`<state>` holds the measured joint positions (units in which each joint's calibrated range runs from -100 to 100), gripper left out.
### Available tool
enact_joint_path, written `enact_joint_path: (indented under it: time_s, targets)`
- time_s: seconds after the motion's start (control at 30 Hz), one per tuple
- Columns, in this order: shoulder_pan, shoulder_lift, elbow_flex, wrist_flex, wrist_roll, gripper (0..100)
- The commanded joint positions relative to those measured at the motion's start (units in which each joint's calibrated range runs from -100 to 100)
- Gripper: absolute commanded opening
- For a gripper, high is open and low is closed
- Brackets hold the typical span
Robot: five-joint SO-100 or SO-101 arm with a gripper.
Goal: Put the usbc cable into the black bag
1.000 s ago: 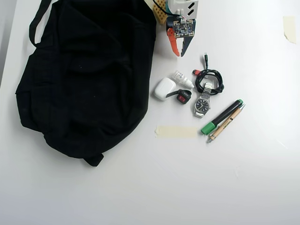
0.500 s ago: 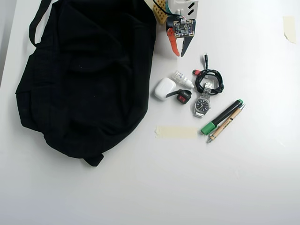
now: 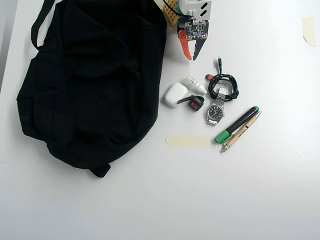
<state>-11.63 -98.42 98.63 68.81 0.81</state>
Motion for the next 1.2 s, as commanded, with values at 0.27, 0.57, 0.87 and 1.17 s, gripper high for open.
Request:
enact_joint_path:
  time_s: [0.27,0.57,0.87,1.17]
  targets:
    - [0.1,-0.6,0.6,-0.1,0.3,2]
    - [0.1,-0.6,0.6,-0.1,0.3,2]
    - [-0.2,-0.5,0.6,-0.1,0.5,2]
    - [-0.3,-0.6,0.6,-0.1,0.7,2]
